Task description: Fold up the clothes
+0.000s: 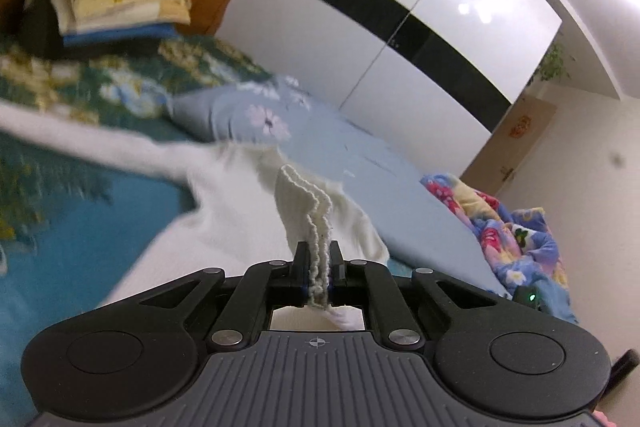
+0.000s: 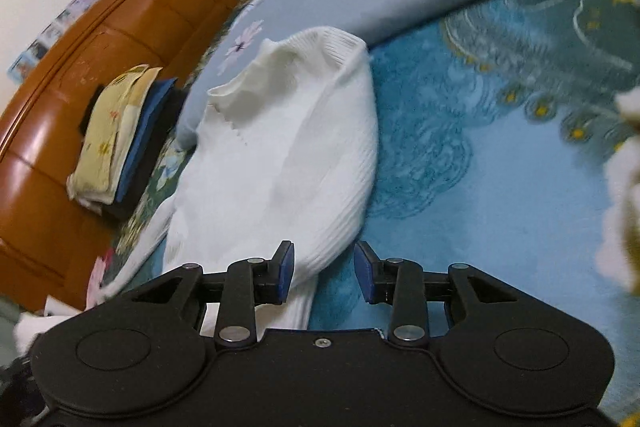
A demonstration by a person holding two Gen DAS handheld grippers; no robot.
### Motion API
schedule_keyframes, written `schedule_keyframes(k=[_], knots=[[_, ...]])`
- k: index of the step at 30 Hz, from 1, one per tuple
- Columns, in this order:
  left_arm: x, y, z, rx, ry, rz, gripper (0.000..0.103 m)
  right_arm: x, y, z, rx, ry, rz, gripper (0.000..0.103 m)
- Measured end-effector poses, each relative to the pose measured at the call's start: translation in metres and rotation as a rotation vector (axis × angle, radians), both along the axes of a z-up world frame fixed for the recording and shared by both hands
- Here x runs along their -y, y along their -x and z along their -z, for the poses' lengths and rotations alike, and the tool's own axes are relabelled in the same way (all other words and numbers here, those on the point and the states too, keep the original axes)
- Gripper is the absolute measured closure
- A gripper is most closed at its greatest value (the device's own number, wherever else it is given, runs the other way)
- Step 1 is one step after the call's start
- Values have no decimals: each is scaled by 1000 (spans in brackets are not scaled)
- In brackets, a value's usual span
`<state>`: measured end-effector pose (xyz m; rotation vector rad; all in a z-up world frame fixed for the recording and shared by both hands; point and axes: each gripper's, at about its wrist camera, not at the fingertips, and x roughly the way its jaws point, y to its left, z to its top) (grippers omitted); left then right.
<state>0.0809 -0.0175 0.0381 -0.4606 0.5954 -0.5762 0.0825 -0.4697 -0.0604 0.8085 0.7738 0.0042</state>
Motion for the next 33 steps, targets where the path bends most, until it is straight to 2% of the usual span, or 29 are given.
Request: schedule_keyframes(k=[3, 8, 11, 15, 17, 19, 23, 26, 29, 30, 31, 33], knots=[[-3, -2, -6, 11, -9, -13, 97, 0, -9, 12, -16, -38, 37, 66], [-8, -7, -16, 29, -24, -35, 97, 11, -25, 30, 23, -188, 117, 63], [-14, -9, -19, 35, -27, -59, 97, 15, -35, 33, 44, -224, 149, 63], [-29, -12, -17, 44, -36, -138, 97, 18, -45, 35, 29, -228, 160, 64], [-31, -14, -14, 39, -52, -139, 97, 19, -47, 31, 47, -211, 160, 76], [-30, -15, -5, 11, -63, -123, 97, 18, -51, 28, 54, -191, 145, 80], [-28, -15, 20, -41, -139, -143, 97, 10, -54, 15, 49, -77, 103, 78], [-31, -16, 38, -78, -181, -162, 97, 11, -53, 13, 37, -74, 91, 77], [-35, -14, 50, -104, -217, -175, 90, 13, -49, 12, 40, -58, 81, 76], [-38, -12, 53, -109, -214, -173, 83, 13, -46, 11, 42, -52, 77, 76], [-39, -11, 57, -109, -220, -180, 68, 13, -45, 10, 45, -50, 72, 75], [-42, -10, 62, -105, -248, -205, 58, 11, -44, 7, 52, -45, 60, 71]])
